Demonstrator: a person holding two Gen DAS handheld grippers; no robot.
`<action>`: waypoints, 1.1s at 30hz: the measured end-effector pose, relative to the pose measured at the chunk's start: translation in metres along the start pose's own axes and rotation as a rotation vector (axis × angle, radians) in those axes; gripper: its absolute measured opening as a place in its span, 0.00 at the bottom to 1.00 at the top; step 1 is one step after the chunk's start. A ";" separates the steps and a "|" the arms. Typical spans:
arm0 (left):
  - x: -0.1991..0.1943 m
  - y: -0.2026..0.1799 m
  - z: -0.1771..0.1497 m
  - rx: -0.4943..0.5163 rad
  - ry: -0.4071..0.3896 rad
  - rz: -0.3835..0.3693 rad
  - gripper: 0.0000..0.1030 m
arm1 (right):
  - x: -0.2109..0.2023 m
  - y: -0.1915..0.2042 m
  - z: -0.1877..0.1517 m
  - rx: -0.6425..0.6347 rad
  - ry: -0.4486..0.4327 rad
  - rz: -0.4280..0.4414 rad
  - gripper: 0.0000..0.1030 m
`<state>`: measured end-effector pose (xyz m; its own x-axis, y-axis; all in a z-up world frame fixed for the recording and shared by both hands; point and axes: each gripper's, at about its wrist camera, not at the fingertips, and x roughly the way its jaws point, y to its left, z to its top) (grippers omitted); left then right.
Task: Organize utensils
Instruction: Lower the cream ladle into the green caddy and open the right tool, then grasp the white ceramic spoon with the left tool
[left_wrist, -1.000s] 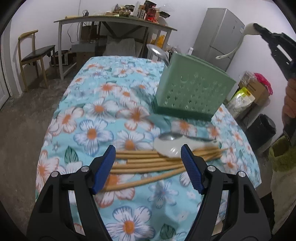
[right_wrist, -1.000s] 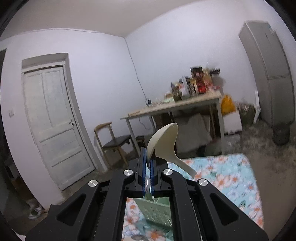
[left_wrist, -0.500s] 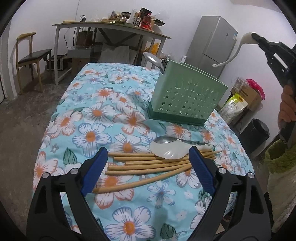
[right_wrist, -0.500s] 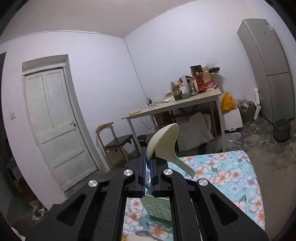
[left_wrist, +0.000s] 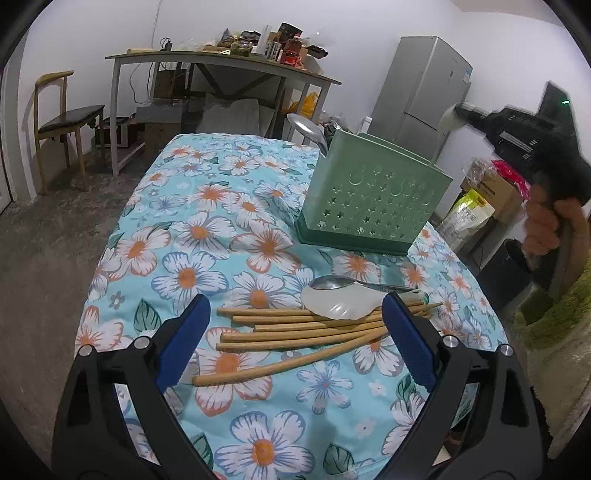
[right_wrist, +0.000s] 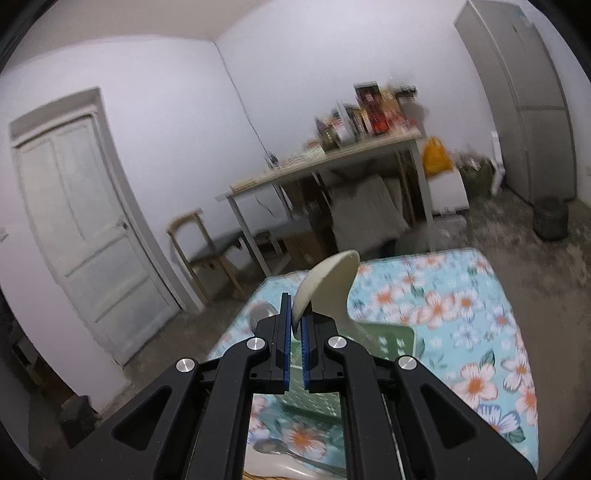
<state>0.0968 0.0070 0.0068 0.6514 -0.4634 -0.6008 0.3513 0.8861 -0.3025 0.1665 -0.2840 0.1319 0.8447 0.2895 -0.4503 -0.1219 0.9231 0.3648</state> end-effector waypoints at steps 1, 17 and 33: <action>0.000 0.001 0.000 -0.006 0.000 -0.004 0.89 | 0.006 -0.002 -0.002 0.004 0.021 -0.018 0.09; 0.000 0.010 0.000 -0.063 0.023 0.015 0.92 | -0.031 0.014 -0.018 -0.094 -0.027 -0.182 0.64; 0.000 -0.012 0.003 -0.035 0.033 -0.083 0.92 | -0.057 0.004 -0.125 0.005 0.079 -0.139 0.65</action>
<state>0.0950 -0.0034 0.0124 0.5982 -0.5348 -0.5967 0.3792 0.8450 -0.3772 0.0525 -0.2652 0.0573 0.8093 0.1784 -0.5596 -0.0040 0.9544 0.2985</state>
